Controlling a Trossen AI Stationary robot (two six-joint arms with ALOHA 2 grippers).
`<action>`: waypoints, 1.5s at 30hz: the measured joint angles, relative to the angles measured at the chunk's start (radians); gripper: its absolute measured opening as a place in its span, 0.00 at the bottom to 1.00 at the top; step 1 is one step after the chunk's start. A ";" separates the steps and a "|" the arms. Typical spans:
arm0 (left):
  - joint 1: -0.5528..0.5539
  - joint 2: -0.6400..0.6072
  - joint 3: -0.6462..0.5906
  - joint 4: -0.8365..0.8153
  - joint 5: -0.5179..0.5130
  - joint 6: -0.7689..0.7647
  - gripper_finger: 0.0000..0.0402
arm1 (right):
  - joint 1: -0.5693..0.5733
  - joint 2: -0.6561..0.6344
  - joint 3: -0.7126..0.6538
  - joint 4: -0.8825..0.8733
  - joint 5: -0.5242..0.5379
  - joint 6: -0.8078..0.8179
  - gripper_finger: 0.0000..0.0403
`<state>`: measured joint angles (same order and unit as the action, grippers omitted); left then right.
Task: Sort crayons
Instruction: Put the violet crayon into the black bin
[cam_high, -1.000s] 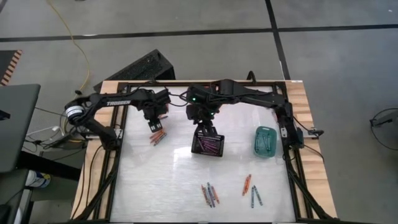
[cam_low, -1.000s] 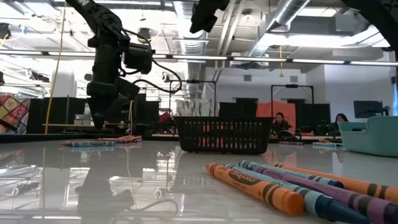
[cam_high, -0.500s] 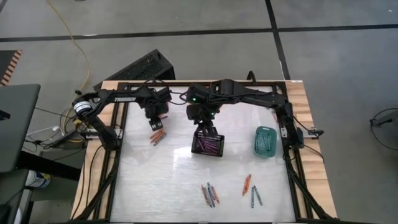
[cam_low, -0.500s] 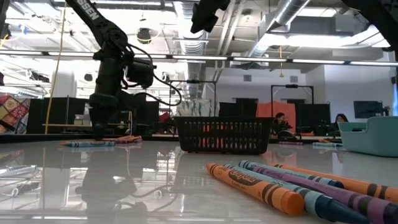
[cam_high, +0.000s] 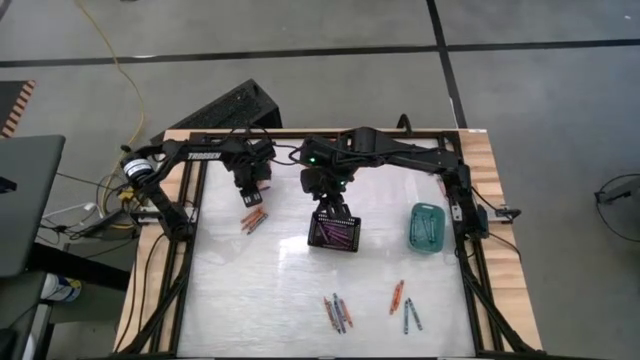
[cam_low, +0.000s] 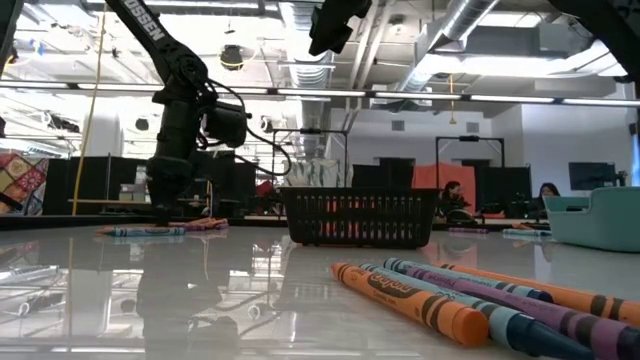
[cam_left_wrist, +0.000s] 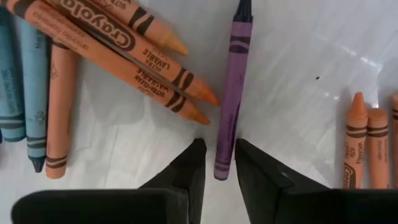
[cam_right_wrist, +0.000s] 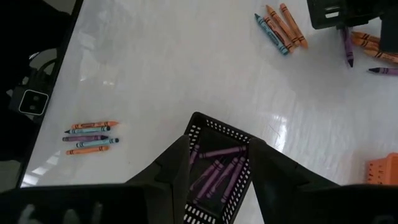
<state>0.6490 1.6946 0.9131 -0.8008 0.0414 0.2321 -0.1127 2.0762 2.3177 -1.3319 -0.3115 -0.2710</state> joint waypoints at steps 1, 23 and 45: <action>-0.003 0.006 0.000 0.000 0.000 0.000 0.20 | 0.000 0.000 0.000 0.000 0.000 0.000 0.39; -0.040 0.025 0.048 -0.054 0.023 0.014 0.05 | 0.000 0.000 0.000 -0.008 -0.001 -0.016 0.39; -0.089 0.027 0.235 -0.189 0.114 0.001 0.00 | -0.017 -0.025 -0.002 -0.052 0.001 0.002 0.37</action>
<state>0.5604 1.7218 1.1478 -0.9896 0.1558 0.2333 -0.1293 2.0514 2.3161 -1.3835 -0.3107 -0.2691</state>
